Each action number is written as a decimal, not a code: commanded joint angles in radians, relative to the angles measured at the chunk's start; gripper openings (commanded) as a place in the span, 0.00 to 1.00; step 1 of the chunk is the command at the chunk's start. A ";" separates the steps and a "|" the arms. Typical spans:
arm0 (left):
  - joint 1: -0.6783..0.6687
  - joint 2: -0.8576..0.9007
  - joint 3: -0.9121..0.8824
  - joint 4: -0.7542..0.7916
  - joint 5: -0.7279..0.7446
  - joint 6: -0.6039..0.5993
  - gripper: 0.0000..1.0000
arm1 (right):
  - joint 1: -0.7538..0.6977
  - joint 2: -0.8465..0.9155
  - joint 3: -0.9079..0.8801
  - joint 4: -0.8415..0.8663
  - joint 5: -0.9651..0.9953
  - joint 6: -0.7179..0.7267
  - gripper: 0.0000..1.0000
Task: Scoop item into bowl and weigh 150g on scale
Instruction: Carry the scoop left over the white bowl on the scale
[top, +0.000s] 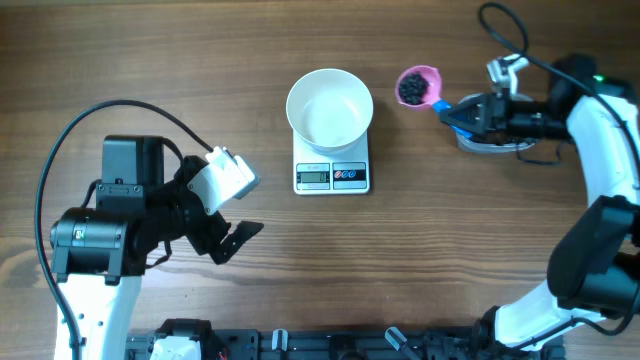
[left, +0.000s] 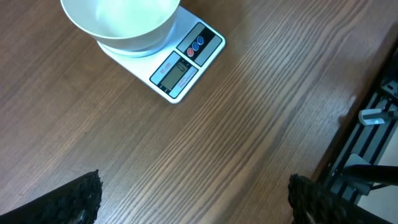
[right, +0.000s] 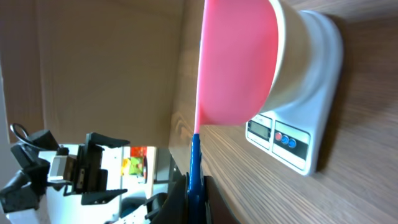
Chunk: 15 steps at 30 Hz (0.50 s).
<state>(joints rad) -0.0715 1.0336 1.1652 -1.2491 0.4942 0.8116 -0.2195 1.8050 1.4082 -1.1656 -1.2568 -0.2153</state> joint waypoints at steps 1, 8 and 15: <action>-0.004 0.000 0.020 0.003 0.001 0.023 1.00 | 0.067 -0.029 -0.007 0.064 -0.050 0.106 0.05; -0.004 0.000 0.020 0.003 0.001 0.023 1.00 | 0.211 -0.029 -0.007 0.245 -0.026 0.193 0.05; -0.004 0.000 0.020 0.003 0.001 0.023 1.00 | 0.303 -0.029 -0.007 0.327 0.232 0.183 0.04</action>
<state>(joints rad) -0.0715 1.0336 1.1652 -1.2495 0.4942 0.8116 0.0540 1.8046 1.4071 -0.8631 -1.1706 -0.0364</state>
